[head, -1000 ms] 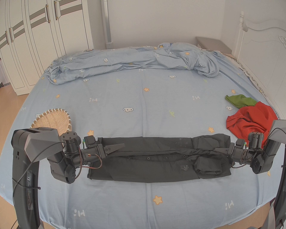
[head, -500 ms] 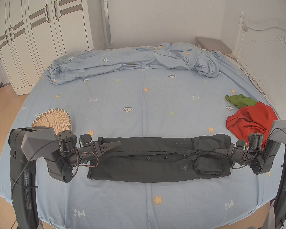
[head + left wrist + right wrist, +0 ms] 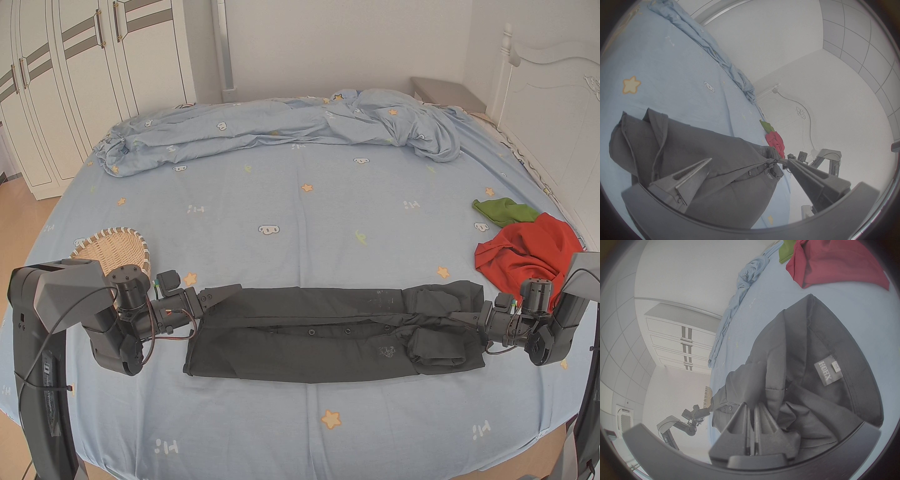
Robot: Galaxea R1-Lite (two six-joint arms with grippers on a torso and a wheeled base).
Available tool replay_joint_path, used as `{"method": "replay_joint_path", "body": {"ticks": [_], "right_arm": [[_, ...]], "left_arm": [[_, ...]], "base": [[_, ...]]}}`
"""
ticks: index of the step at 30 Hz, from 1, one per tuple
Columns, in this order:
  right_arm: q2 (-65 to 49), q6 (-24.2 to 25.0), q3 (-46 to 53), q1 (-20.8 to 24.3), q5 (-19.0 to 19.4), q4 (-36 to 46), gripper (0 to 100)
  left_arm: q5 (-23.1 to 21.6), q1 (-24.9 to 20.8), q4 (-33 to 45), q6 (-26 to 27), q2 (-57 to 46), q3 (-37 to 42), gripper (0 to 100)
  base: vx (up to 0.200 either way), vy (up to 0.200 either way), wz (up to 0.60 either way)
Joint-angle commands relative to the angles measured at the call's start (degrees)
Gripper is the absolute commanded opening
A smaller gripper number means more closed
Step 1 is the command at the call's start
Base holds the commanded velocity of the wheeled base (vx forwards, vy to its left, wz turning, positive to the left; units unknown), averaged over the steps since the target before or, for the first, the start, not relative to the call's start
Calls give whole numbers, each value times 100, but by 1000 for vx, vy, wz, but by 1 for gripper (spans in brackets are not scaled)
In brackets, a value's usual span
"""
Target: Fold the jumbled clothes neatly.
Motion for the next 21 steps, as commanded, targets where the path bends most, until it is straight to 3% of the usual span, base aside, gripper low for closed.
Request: {"method": "replay_joint_path", "body": {"ticks": [1,2,3,12,21], "right_arm": [[21,-6,-2,16,2,-2,0],[21,3,7,25,2,-2,0],[21,3,-2,25,2,-2,100],[-207,56,-37,-28,2,-2,100],[-664,56,-99,-362,2,42,100]], "left_arm": [[-2,54,-2,-7,-103,-7,100],[-2,54,-2,-7,-111,-7,100],[-2,54,-2,-7,-120,-7,100],[-2,63,-2,-7,-182,2,100],[-2,54,-2,-16,-217,11,100]], "base": [[0,0,0],[0,0,0],[0,0,0],[0,0,0],[0,0,0]]}}
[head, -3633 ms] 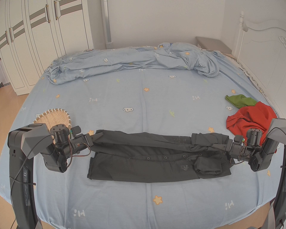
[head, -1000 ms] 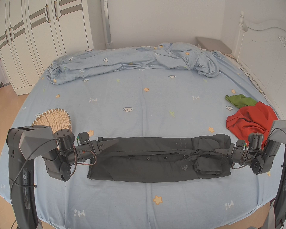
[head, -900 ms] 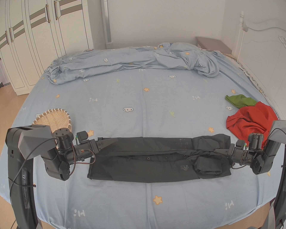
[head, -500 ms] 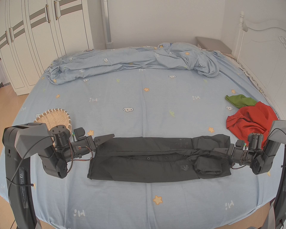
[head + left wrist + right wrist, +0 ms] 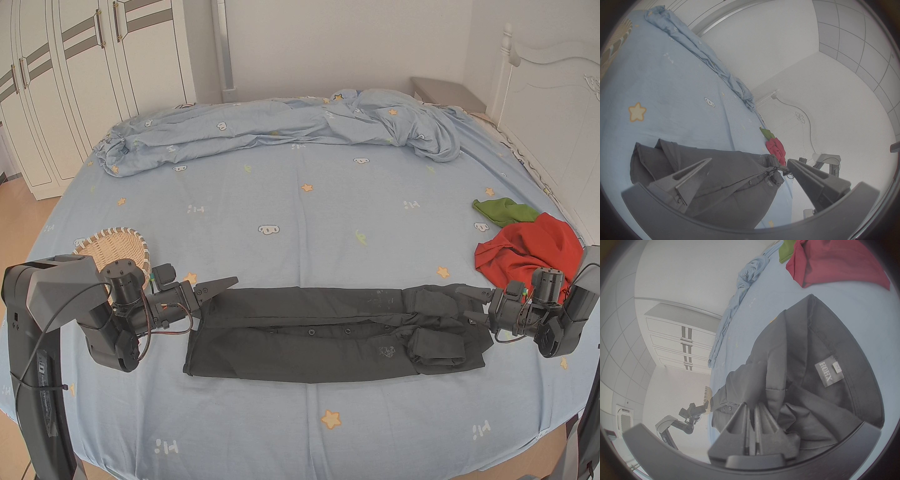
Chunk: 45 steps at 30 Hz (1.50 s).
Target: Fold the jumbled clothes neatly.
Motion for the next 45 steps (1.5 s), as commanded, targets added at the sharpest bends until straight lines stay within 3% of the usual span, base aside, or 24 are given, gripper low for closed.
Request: {"method": "replay_joint_path", "body": {"ticks": [1,6,10,18,28,38,45], "right_arm": [[-349,11,-63,-217,2,7,100],[-710,99,-107,-340,2,42,100],[-815,327,-116,-199,11,42,100],[-481,855,-336,618,204,-11,100],[284,1022,-1021,1242,204,7,100],[776,1083,-1443,1136,204,33,100],[969,1303,-1637,890,204,33,100]], "left_arm": [[0,-15,-3,-16,-33,4,100],[-9,-138,-3,-201,-165,12,100],[-9,-542,-3,-359,-165,-84,100],[0,-1430,155,-473,204,-673,100],[0,-2036,1280,-588,512,-1482,100],[18,-1790,1764,-526,688,-1675,100],[18,-1280,1772,-526,740,-1631,100]], "base": [[0,0,0],[0,0,0],[0,0,0],[0,0,0],[0,0,0],[0,0,0],[0,0,0]]}}
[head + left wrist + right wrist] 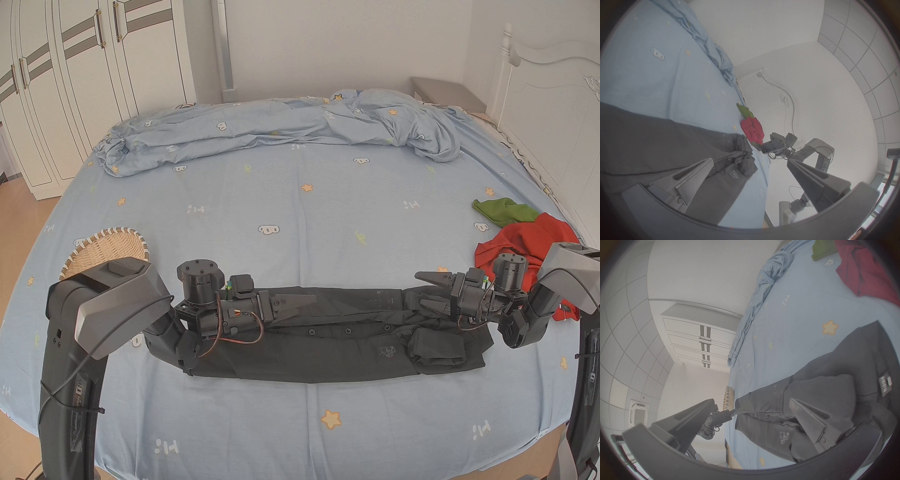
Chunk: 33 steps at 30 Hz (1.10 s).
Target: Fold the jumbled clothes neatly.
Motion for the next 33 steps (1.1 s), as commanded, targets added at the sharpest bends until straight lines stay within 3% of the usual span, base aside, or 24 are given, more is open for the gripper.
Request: {"method": "replay_joint_path", "body": {"ticks": [1,16,25,33], "right_arm": [[205,22,-78,-130,1,-5,100],[205,22,-16,-165,1,-5,100],[-164,-13,379,81,1,-13,100],[-612,-31,625,319,1,-22,100]], "left_arm": [[-2,286,-1,4,55,56,100],[-2,1077,-10,329,-173,593,100],[-2,1640,-19,382,-1061,751,100],[-11,1525,-10,356,-1430,760,100]], "base": [[0,0,0],[0,0,0],[0,0,0],[0,0,0]]}}
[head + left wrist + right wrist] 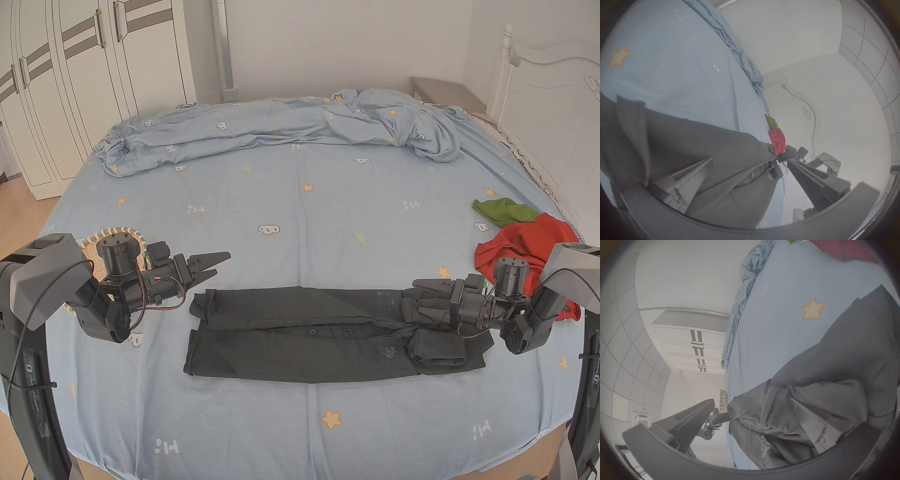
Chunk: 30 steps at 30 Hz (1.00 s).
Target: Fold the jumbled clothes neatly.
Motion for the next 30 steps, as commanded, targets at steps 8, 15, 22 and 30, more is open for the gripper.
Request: {"method": "replay_joint_path", "body": {"ticks": [8,15,22,30], "right_arm": [[-92,5,-422,497,7,-15,100],[541,128,-1099,848,7,73,100],[902,128,-1284,1156,-11,73,100],[1016,119,-1380,1182,-2,82,100]], "left_arm": [[-2,-905,1,-2,-141,-92,100],[-2,-1406,1,-11,193,-303,100],[-2,-1793,1,-29,676,-637,100],[-2,-2013,18,-37,949,-891,100]], "base": [[0,0,0],[0,0,0],[0,0,0],[0,0,0]]}}
